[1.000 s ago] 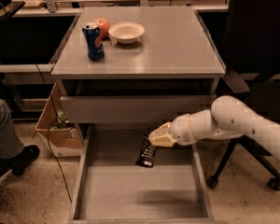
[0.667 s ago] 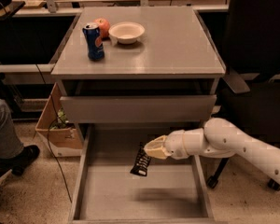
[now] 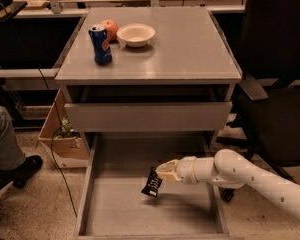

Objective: Place rxbar chocolate into middle drawer

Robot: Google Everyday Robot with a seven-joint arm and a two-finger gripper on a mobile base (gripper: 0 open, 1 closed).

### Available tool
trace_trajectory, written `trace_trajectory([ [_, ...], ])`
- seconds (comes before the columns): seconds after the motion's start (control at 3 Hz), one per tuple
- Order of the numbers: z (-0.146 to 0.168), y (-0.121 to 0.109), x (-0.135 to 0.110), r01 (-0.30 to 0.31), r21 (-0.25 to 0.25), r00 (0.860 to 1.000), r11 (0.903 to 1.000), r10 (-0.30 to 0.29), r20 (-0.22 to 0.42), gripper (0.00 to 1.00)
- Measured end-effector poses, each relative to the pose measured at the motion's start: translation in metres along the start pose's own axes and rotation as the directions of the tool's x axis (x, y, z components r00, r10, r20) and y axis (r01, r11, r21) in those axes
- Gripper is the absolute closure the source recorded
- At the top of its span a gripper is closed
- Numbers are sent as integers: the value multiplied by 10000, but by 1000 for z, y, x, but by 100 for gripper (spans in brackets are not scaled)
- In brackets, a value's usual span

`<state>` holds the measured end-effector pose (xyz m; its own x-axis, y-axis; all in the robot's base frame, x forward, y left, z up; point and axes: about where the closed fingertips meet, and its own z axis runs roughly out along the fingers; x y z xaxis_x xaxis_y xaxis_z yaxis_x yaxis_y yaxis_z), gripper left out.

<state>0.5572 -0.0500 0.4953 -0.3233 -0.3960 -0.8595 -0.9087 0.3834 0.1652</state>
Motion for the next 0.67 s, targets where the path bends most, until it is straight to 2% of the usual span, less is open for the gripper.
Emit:
trace_trajectory([
  [0.33,10,-5,38,-442,100,9990,9990,443,-68,100],
  [0.67,12,-6,66,-914,190,9957,9956,917,-138,81],
])
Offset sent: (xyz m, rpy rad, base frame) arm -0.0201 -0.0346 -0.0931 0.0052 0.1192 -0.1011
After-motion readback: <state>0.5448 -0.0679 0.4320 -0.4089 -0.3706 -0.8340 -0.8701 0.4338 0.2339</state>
